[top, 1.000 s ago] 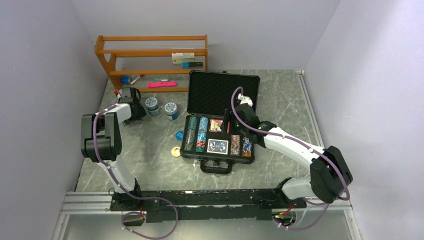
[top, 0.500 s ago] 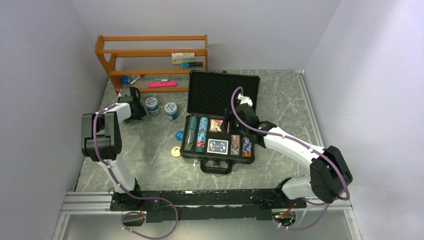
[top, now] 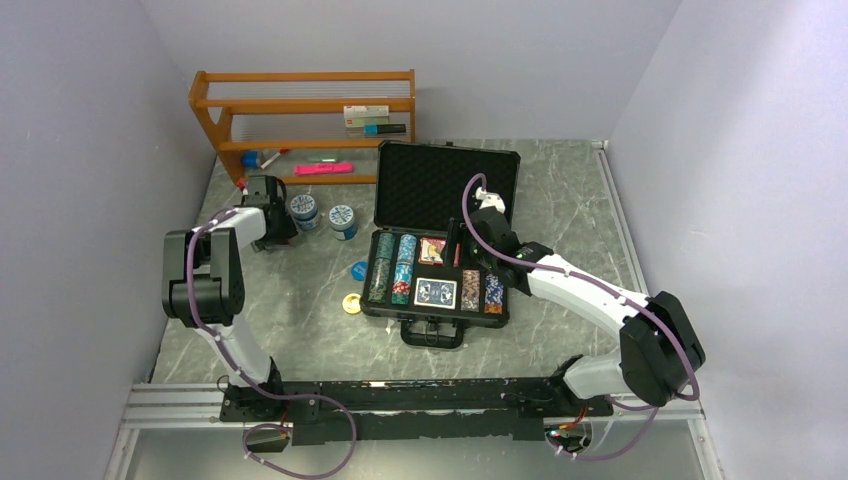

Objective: Pack up texas hold em set

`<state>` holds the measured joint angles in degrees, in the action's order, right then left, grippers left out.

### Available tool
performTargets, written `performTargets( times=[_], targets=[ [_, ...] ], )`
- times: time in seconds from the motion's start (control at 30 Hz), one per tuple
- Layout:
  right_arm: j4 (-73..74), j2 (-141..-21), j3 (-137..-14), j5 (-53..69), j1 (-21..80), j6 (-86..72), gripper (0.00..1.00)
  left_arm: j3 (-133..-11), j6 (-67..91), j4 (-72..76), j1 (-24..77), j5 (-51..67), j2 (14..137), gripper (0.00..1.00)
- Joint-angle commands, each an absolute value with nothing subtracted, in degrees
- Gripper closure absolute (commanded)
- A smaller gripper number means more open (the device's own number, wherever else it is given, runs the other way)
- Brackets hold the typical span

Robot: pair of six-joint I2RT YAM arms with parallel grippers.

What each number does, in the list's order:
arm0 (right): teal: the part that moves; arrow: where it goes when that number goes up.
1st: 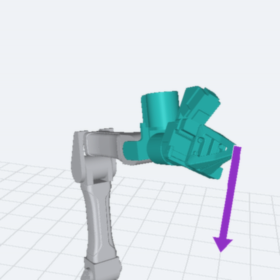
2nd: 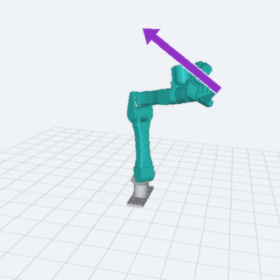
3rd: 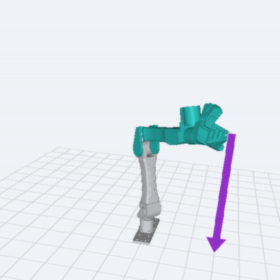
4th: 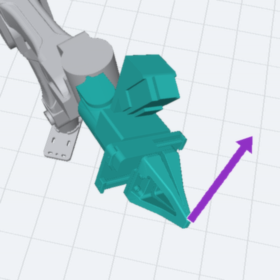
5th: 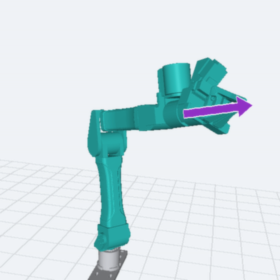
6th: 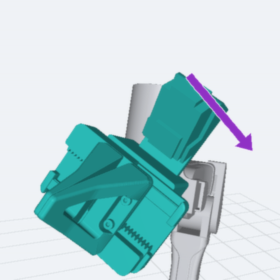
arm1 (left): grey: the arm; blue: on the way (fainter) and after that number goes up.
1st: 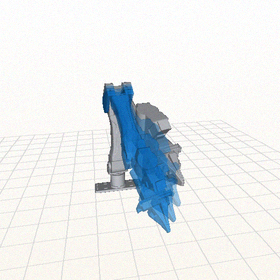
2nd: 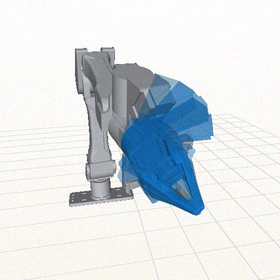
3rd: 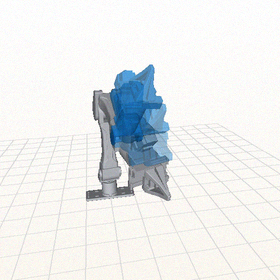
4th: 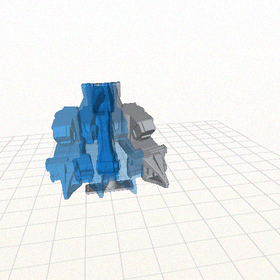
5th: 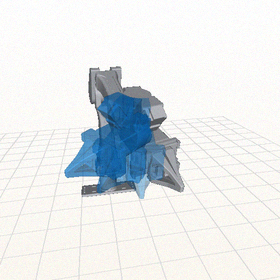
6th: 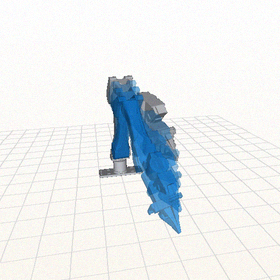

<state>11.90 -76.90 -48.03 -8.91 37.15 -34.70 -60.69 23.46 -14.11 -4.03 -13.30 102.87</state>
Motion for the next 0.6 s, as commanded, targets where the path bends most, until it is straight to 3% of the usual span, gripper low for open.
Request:
performTargets(
  times=[0.0, 0.33, 0.57],
  targets=[
    [10.63, -75.08, -48.68, -8.94, 36.74, -35.07, 0.28, -60.59, 28.39, -19.41, -1.21, -12.67, 98.21, 0.5],
    [10.4, -69.85, -47.84, -7.56, 36.75, -36.05, 0.29, -58.38, 34.72, -25.85, 4.56, -14.89, 83.29, 0.51],
    [14.37, -65.36, -50.95, -13.6, 36.64, -32.91, 0.28, -60.39, 36.73, -27.43, 15.64, -13.25, 75.05, 0.51]
  ],
)
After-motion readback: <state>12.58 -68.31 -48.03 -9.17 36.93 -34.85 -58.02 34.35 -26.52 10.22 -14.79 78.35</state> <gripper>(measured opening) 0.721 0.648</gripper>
